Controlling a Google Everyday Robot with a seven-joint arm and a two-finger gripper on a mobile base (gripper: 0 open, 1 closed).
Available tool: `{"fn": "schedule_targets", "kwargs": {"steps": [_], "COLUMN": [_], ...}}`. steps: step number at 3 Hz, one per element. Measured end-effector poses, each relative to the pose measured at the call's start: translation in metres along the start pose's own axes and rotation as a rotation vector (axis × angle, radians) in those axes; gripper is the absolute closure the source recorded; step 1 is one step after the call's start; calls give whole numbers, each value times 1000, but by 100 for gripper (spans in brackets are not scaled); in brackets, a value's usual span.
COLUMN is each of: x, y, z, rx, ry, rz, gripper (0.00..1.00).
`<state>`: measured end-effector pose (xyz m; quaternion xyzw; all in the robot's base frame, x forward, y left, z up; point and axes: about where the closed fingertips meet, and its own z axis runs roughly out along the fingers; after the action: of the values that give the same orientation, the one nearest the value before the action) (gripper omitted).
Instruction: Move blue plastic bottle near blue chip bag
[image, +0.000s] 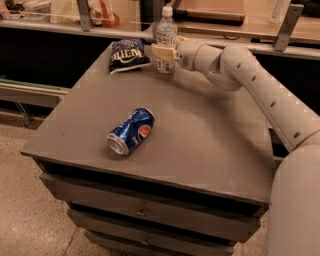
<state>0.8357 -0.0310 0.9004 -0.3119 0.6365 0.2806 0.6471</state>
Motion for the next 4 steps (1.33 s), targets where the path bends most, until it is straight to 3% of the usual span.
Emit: {"fn": "schedule_targets", "kwargs": {"steps": [1, 3, 4], "x": [0, 8, 0], "y": [0, -7, -24], "z": [0, -44, -91], "rx": [0, 46, 131], "ry": [0, 65, 93], "rz": [0, -2, -26], "gripper": [5, 0, 0]}}
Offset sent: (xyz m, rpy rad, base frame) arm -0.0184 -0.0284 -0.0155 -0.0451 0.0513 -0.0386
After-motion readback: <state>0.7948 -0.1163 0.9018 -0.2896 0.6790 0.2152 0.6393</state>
